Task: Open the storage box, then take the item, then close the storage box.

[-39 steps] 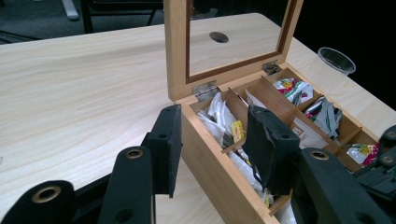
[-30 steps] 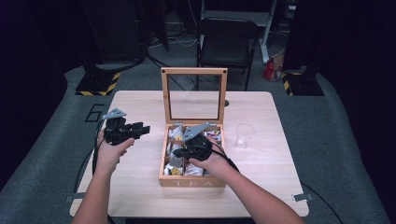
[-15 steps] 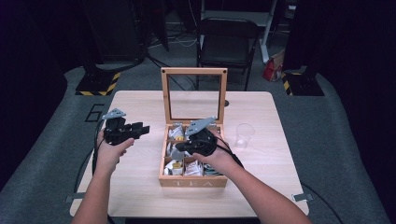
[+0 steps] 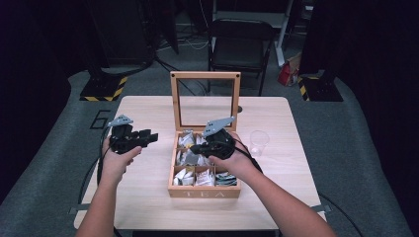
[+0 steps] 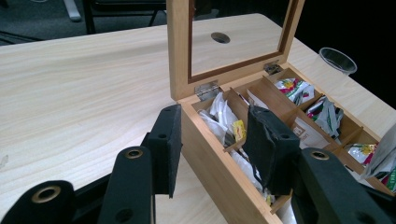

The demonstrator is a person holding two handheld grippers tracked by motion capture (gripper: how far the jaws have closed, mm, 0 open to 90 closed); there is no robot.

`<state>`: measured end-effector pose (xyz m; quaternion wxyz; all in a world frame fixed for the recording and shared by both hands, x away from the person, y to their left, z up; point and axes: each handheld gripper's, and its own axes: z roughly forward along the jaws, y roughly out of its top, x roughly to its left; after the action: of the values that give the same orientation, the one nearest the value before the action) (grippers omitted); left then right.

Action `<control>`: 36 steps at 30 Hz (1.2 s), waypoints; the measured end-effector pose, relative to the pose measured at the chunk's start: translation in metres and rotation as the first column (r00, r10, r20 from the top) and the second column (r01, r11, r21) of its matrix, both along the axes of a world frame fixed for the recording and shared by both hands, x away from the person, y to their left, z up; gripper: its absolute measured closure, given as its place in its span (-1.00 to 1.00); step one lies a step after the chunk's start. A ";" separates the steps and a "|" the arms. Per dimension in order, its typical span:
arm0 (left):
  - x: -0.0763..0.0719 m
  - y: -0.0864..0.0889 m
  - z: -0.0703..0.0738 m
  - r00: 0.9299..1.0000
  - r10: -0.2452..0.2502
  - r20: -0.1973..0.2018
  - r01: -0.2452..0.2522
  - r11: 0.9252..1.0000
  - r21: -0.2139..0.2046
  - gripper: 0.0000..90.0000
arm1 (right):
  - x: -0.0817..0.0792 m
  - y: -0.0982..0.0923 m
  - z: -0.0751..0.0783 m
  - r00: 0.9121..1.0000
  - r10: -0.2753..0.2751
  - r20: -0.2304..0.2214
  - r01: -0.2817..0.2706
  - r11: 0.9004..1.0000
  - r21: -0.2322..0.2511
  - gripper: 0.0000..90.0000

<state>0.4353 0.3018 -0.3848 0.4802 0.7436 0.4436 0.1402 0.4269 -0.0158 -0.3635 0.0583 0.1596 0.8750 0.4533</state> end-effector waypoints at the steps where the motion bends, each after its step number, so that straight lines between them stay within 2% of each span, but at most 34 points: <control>1: 0.000 0.001 0.000 1.000 0.004 0.003 -0.004 1.000 -0.001 0.25 | 0.002 -0.004 0.001 1.000 -0.009 -0.003 0.009 1.000 0.010 1.00; 18: 0.000 0.002 0.000 1.000 0.005 -0.003 -0.005 1.000 -0.003 0.25 | 0.008 -0.031 0.016 0.997 -0.078 0.018 0.077 0.997 0.027 1.00; 23: 0.000 0.002 0.000 1.000 0.008 -0.002 -0.008 1.000 -0.005 0.24 | 0.010 -0.037 0.018 0.996 -0.085 0.030 0.085 0.996 0.019 1.00; 36: -0.001 0.003 -0.001 1.000 0.012 -0.007 -0.012 1.000 -0.006 0.24 | 0.015 -0.066 0.023 0.987 -0.157 0.041 0.156 0.988 0.020 1.00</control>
<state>0.4347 0.3043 -0.3858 0.4802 0.7400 0.4500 0.1391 0.4417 -0.0818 -0.3401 0.1111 0.2185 0.8544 0.4581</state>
